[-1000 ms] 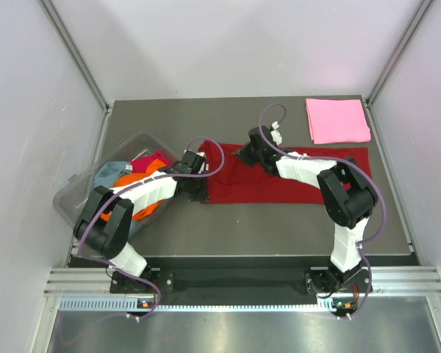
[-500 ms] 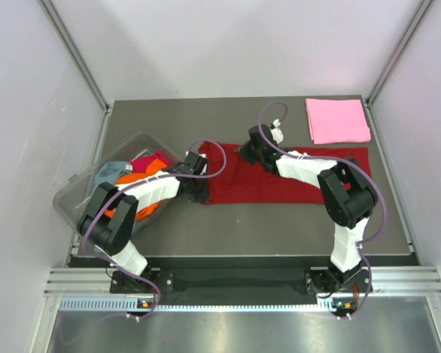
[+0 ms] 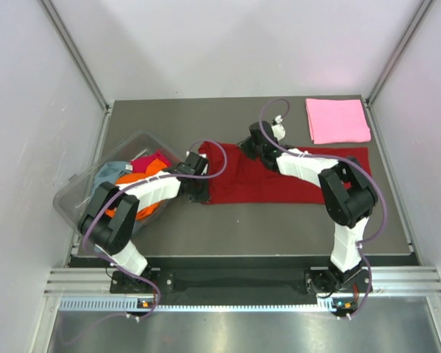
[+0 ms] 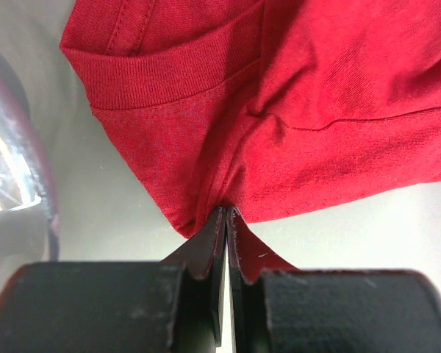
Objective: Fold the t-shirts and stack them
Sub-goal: Fold the tshirt
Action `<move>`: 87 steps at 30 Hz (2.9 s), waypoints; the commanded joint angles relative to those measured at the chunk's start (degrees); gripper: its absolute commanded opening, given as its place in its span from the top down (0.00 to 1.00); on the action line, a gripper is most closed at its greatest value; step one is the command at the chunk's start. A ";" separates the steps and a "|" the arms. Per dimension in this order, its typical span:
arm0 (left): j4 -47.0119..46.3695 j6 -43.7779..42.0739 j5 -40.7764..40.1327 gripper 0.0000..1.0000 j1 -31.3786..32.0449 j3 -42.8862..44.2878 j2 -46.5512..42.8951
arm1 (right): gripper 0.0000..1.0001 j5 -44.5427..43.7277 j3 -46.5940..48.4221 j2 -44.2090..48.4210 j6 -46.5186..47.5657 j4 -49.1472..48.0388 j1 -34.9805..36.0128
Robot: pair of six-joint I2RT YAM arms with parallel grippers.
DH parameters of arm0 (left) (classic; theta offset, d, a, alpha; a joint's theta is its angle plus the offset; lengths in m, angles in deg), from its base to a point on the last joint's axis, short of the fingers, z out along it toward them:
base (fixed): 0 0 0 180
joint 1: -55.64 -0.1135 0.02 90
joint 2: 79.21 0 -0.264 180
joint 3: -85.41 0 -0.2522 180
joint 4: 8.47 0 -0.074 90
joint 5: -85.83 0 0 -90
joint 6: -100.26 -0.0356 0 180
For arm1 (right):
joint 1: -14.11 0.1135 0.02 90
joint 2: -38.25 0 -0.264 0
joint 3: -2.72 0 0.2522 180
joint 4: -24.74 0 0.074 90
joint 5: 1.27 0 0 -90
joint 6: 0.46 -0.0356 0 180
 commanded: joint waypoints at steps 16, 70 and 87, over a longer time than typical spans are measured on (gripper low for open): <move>-0.08 2.00 -3.52 0.92 -0.09 -0.59 0.38 | 0.77 14.16 18.79 -10.08 19.72 6.37 -2.40; 0.10 -15.66 14.15 0.66 -5.80 48.63 31.75 | 0.66 29.66 18.81 -13.34 59.22 29.59 -14.54; -2.54 -17.77 21.27 0.63 -5.80 50.30 34.65 | 1.00 28.61 14.34 -8.42 57.38 23.27 -16.64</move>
